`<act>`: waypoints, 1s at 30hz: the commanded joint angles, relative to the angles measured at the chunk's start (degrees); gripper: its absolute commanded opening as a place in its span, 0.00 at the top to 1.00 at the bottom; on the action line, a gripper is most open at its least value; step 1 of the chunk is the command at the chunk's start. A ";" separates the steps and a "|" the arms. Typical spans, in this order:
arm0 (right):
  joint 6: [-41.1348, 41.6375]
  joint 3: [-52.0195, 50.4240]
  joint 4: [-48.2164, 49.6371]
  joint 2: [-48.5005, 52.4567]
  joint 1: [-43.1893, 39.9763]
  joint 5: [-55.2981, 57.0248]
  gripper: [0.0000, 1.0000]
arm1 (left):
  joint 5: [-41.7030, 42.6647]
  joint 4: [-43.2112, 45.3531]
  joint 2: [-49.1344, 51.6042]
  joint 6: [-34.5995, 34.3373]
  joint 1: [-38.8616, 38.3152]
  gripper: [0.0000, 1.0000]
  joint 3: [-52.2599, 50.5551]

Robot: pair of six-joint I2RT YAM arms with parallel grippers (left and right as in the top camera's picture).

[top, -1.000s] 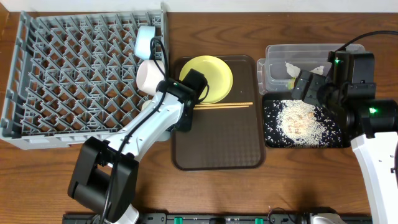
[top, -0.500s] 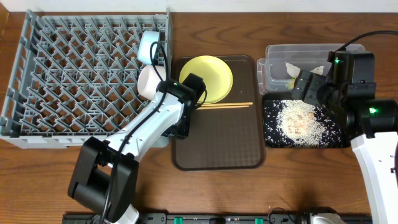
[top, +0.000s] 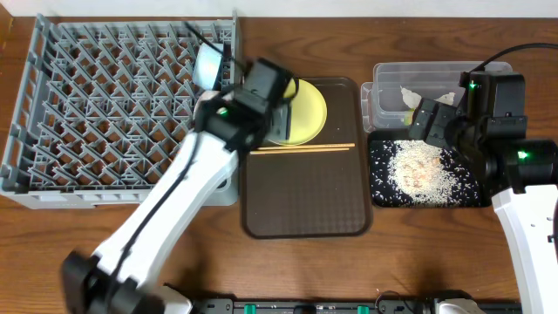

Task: Sort waste into correct bins and load items into the dishwasher
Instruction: 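Grasp the yellow plate edge with the left gripper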

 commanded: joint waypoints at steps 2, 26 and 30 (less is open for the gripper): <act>0.59 0.24 -0.09 0.07 -0.59 0.59 0.01 | 1.88 5.57 0.09 0.26 -0.26 0.33 0.61; 0.59 0.24 -0.11 0.07 -0.59 0.59 0.01 | -11.58 14.64 25.24 -28.68 -0.04 0.58 0.55; 0.59 0.24 -0.09 0.07 -0.59 0.59 0.01 | -14.25 13.77 25.64 -31.12 0.83 0.58 0.52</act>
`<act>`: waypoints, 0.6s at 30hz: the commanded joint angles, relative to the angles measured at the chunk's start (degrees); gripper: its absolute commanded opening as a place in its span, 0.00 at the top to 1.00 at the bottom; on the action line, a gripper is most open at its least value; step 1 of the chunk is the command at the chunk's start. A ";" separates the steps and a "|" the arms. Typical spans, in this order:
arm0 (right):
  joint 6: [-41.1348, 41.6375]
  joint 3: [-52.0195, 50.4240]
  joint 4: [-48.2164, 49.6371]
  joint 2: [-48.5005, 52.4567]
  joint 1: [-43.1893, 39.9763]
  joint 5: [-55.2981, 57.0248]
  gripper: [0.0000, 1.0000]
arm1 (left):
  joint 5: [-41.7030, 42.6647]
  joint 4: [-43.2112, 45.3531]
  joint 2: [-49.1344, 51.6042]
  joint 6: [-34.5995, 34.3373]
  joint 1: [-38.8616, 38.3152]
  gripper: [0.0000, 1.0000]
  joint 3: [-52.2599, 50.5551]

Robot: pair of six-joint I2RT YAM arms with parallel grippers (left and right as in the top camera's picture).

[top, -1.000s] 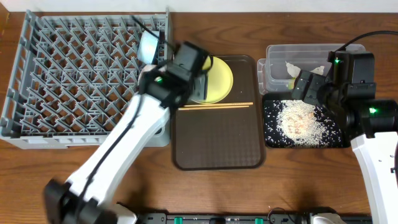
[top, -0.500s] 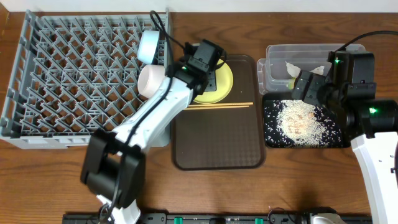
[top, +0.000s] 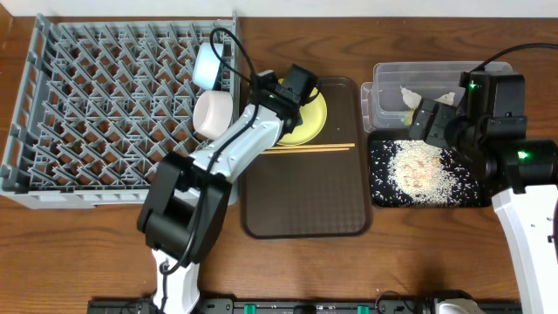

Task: Sort waste into correct bins and load items into the dishwasher
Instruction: 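Grasp the yellow plate edge with the left gripper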

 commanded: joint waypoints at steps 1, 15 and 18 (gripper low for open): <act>0.59 0.24 -0.09 0.07 -0.59 0.57 0.01 | -3.96 -0.24 -0.04 -3.74 1.14 0.58 -0.07; 0.59 0.24 -0.11 0.07 -0.59 0.59 0.01 | -4.81 0.70 0.63 -7.06 2.40 0.52 -3.08; 0.59 0.24 -0.09 0.07 -0.59 0.59 0.01 | -4.79 0.92 0.63 -9.11 2.45 0.53 -3.76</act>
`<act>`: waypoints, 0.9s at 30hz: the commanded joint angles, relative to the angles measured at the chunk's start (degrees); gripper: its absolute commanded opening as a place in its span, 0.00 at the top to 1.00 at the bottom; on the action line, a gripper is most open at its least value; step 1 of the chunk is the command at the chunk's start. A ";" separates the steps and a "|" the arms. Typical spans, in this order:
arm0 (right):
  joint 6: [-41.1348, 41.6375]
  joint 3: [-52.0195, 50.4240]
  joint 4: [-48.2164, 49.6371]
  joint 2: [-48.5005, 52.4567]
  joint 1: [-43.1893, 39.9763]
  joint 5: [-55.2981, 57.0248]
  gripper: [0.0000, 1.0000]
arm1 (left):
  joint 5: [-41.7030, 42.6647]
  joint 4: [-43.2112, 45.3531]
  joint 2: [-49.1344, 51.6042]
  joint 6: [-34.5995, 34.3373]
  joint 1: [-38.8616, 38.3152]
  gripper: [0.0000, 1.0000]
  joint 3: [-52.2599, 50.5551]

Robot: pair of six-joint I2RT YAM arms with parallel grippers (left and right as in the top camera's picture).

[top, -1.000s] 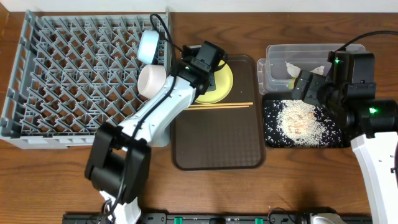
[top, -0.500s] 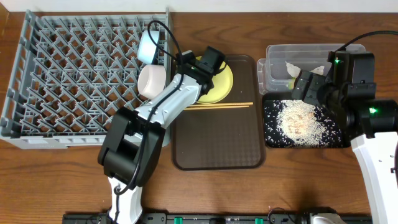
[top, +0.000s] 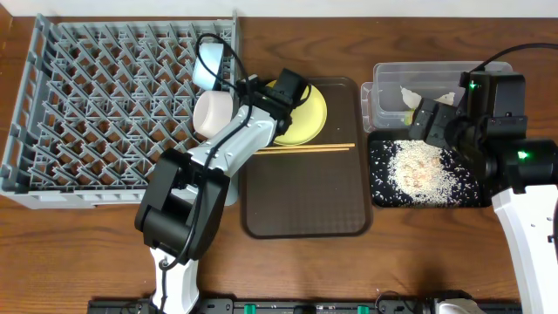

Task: Sort waste into correct bins and load items into the dishwasher
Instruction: 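Grasp the yellow plate edge with the left gripper, then lift yellow plate with left gripper toward the dish rack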

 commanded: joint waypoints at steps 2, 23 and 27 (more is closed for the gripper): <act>0.59 0.24 -0.11 0.07 -0.59 0.59 0.01 | -1.60 0.50 0.35 -3.85 0.46 0.53 -1.18; 0.59 0.24 -0.09 0.07 -0.59 0.57 0.01 | 8.11 2.62 4.90 -5.95 0.39 0.81 -1.60; 0.59 0.24 -0.09 0.07 -0.59 0.59 0.01 | 8.09 2.69 4.87 -5.95 0.39 0.92 -1.60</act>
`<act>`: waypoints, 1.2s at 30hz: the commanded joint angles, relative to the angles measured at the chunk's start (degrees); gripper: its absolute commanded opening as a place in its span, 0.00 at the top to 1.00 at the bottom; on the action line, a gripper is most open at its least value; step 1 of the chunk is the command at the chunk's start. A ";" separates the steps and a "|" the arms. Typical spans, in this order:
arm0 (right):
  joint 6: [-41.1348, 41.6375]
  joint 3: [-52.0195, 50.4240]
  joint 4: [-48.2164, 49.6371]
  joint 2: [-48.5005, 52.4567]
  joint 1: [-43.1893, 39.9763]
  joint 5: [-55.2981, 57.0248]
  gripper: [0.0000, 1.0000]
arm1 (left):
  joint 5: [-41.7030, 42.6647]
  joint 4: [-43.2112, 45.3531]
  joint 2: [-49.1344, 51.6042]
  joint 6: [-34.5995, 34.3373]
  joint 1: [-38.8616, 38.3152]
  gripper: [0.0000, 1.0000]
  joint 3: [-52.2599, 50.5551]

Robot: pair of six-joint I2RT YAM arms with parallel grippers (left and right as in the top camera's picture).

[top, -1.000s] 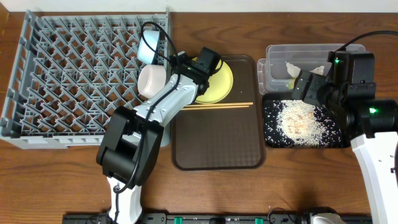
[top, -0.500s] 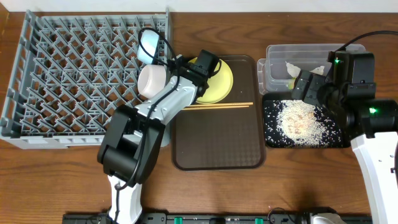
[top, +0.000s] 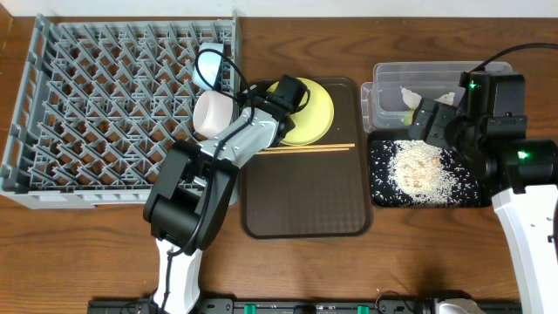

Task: Sort waste into correct bins and load items into the dishwasher
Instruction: 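Lift yellow plate with left gripper toward the dish rack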

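Note:
A yellow plate (top: 312, 115) lies at the back of the brown tray (top: 305, 205), its right side looking raised. My left gripper (top: 284, 98) is on the plate's left rim, shut on it. A pair of chopsticks (top: 307, 147) lies just in front of the plate. The grey dish rack (top: 113, 113) holds a white cup (top: 212, 113) and a clear glass (top: 209, 66) at its right edge. My right gripper (top: 427, 120) hovers between the clear bin (top: 388, 74) and the black tray of rice (top: 423, 170); its jaws are unclear.
The clear bin holds scraps of white waste (top: 410, 94). The left arm (top: 187, 209) crosses the rack's near right corner and the tray's left edge. Bare wooden table (top: 87, 253) lies in front of the rack and the trays.
The yellow plate has shifted slightly right on the tray and looks tilted, with my left gripper still on its left rim. The right arm is unchanged.
At first my left arm lay across the rack's right edge, hiding that spot. Then the white cup showed in the rack and my left gripper was at the plate's back left rim. It stayed there, and now the plate has moved with it.

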 commanded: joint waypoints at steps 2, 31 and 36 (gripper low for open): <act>0.59 0.24 -0.11 0.07 -0.59 0.59 0.01 | 1.44 -0.37 0.85 -0.09 0.17 0.92 -0.55; 0.59 0.24 -0.09 0.07 -0.59 0.57 0.01 | -11.39 3.50 -31.98 76.94 0.15 0.93 -0.44; 0.59 0.24 -0.09 0.07 -0.59 0.57 0.01 | -27.47 1.33 -33.92 85.48 1.14 0.92 -0.44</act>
